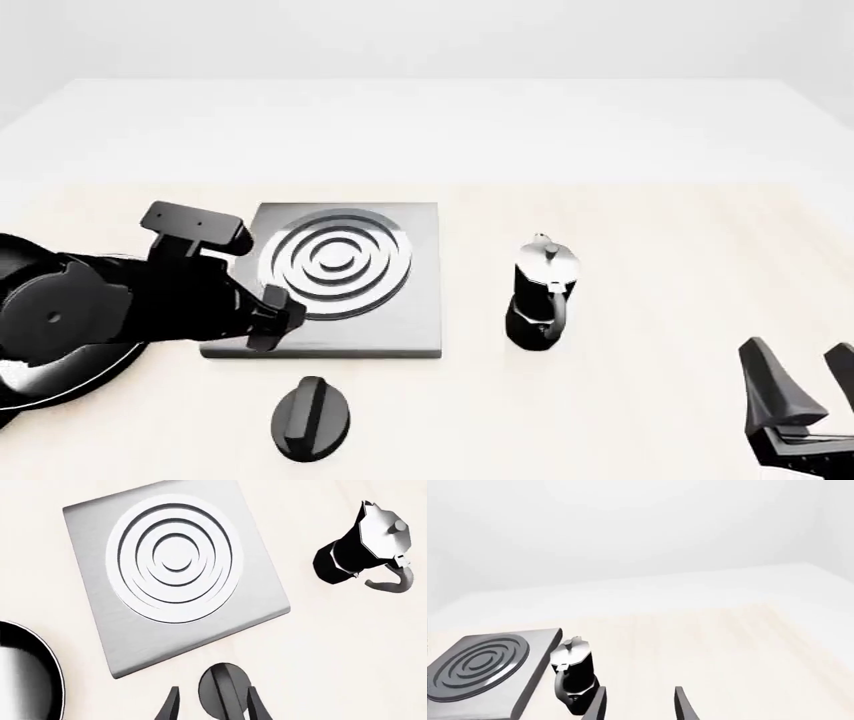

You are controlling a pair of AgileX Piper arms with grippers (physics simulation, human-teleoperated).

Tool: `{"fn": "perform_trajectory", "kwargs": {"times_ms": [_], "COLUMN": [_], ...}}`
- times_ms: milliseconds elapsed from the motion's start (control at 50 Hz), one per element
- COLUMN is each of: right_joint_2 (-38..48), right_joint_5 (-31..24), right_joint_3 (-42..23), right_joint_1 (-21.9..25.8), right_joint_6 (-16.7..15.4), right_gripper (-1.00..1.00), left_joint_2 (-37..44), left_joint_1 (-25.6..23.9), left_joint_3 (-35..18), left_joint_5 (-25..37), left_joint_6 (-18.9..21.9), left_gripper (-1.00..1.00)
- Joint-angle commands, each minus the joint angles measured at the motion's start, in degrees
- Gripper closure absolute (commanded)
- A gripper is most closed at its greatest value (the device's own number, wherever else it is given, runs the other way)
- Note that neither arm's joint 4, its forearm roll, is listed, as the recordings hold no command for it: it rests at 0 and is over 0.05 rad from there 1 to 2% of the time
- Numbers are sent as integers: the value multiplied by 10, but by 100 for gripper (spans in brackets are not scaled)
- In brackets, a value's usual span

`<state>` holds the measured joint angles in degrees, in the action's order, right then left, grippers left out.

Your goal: Turn on the stove and put the moka pot on it.

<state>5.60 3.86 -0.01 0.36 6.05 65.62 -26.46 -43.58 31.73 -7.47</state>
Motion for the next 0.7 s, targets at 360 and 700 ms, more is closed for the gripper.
{"fn": "perform_trajectory", "kwargs": {"times_ms": [360,700], "right_joint_2": [-35,-38], "right_joint_5": [-25,-26], "right_joint_3": [0,0], "right_joint_1": [-1,1], "right_joint_6": [23,32], "right_gripper": [-100,-100], "left_joint_2": [72,105], "left_joint_1": [-31,-37], "left_joint_3": [29,40], "left_joint_5": [-69,-98], "left_joint_6": [-21,-30], "left_gripper": [-100,-100]}}
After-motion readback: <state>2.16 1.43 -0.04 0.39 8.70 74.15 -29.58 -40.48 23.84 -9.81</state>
